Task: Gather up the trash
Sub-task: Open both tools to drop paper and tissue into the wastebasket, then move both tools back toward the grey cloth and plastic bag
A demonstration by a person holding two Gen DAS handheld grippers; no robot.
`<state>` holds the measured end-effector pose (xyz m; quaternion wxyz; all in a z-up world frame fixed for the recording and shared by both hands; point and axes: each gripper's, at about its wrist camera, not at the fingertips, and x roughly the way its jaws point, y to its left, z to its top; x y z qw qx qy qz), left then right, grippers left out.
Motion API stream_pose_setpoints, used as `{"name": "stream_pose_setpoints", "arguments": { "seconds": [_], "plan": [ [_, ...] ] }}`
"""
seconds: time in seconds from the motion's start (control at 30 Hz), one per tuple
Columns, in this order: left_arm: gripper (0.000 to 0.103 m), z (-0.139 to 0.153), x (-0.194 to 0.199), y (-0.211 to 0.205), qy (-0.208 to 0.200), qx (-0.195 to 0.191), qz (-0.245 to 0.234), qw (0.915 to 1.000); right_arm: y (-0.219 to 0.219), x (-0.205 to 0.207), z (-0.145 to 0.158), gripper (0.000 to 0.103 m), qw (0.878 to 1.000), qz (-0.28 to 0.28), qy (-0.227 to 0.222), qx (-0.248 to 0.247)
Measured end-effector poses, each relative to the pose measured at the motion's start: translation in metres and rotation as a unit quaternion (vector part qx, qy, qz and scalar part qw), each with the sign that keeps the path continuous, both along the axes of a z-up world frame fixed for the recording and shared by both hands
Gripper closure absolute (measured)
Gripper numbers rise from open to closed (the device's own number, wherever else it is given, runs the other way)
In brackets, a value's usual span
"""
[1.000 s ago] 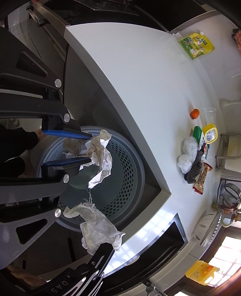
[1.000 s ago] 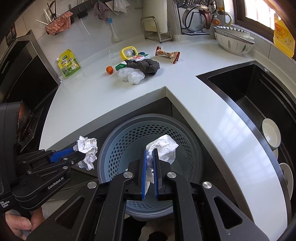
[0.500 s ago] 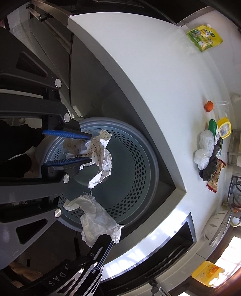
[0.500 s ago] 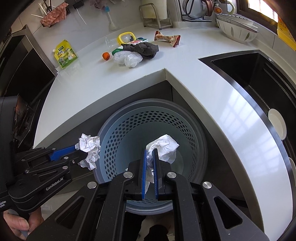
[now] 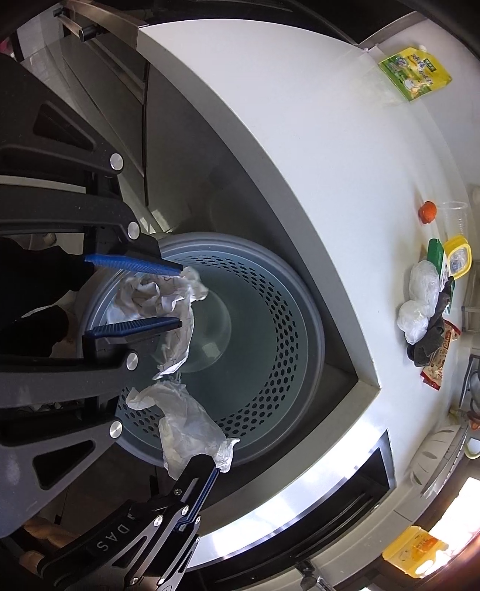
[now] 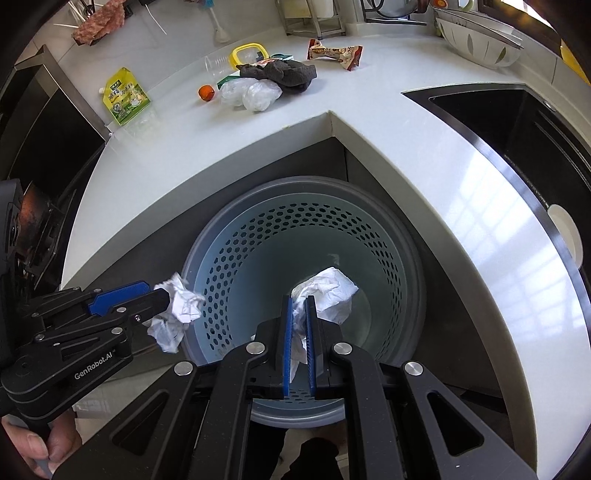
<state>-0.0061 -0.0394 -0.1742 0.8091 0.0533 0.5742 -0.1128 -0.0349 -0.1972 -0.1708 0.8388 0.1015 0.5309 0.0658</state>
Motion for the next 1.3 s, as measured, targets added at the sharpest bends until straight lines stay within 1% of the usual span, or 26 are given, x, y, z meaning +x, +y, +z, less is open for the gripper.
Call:
{"name": "stream_pose_setpoints", "arguments": {
  "seconds": [0.07, 0.13, 0.17, 0.2, 0.23, 0.27, 0.3, 0.33, 0.47, 0.5, 0.67, 0.73, 0.8, 0.83, 0.9, 1.0, 1.17, 1.3],
  "plan": [
    [0.078, 0.0, 0.0, 0.0, 0.0, 0.001, 0.001, 1.0, -0.001, 0.001, -0.001, 0.096, 1.0, 0.0, 0.001, 0.001],
    [0.075, 0.001, 0.0, 0.001, 0.0, 0.001, 0.002, 1.0, -0.002, 0.001, 0.0, 0.093, 1.0, -0.003, -0.001, 0.003],
    [0.072, 0.001, 0.0, 0.001, -0.002, 0.001, 0.002, 1.0, -0.003, 0.001, 0.0, 0.089, 1.0, -0.004, -0.001, 0.005],
    [0.07, 0.002, -0.001, 0.002, -0.003, 0.002, 0.003, 1.0, -0.003, 0.0, 0.001, 0.083, 1.0, -0.005, -0.004, 0.004],
    [0.066, 0.003, -0.001, 0.002, -0.004, 0.002, 0.004, 1.0, -0.004, 0.0, 0.003, 0.079, 1.0, -0.007, -0.006, 0.002],
    [0.059, 0.004, -0.001, 0.002, -0.005, 0.002, 0.005, 1.0, -0.004, 0.0, 0.004, 0.069, 1.0, -0.008, -0.009, 0.001],
    [0.056, 0.005, -0.002, 0.003, -0.008, 0.002, 0.007, 0.9999, -0.005, 0.0, 0.006, 0.061, 1.0, -0.01, -0.012, 0.001],
    [0.052, 0.006, -0.002, 0.004, -0.01, 0.002, 0.008, 0.9999, -0.006, -0.001, 0.007, 0.06, 1.0, -0.012, -0.015, 0.002],
    [0.05, 0.01, -0.002, 0.006, -0.012, 0.002, 0.014, 0.9998, -0.008, -0.001, 0.009, 0.06, 1.0, -0.015, -0.015, 0.004],
    [0.05, 0.01, -0.002, 0.007, -0.012, 0.002, 0.015, 0.9998, -0.008, -0.001, 0.009, 0.058, 1.0, -0.016, -0.014, 0.005],
    [0.04, 0.015, -0.002, 0.011, -0.019, 0.0, 0.021, 0.9996, -0.011, -0.003, 0.012, 0.052, 1.0, -0.023, -0.014, 0.008],
    [0.038, 0.018, -0.003, 0.012, -0.023, 0.0, 0.023, 0.9995, -0.013, -0.004, 0.014, 0.05, 1.0, -0.026, -0.016, 0.008],
    [0.036, 0.021, -0.004, 0.013, -0.026, 0.0, 0.025, 0.9993, -0.014, -0.004, 0.017, 0.043, 0.999, -0.029, -0.018, 0.01],
    [0.035, 0.023, -0.003, 0.014, -0.028, 0.0, 0.026, 0.9993, -0.015, -0.004, 0.019, 0.041, 0.999, -0.03, -0.019, 0.01],
    [0.034, 0.026, -0.004, 0.015, -0.032, 0.0, 0.029, 0.9991, -0.015, -0.004, 0.022, 0.034, 0.999, -0.032, -0.02, 0.008],
    [0.033, 0.031, -0.004, 0.017, -0.037, -0.002, 0.033, 0.9988, -0.015, -0.002, 0.025, 0.03, 0.999, -0.033, -0.019, -0.001],
    [0.031, 0.039, -0.006, 0.019, -0.045, -0.002, 0.039, 0.9982, -0.013, 0.0, 0.028, 0.025, 0.999, -0.029, -0.014, -0.015],
    [0.03, 0.043, -0.007, 0.021, -0.049, -0.002, 0.046, 0.9978, -0.009, 0.002, 0.03, 0.024, 0.999, -0.02, -0.013, -0.03]
  ]
}}
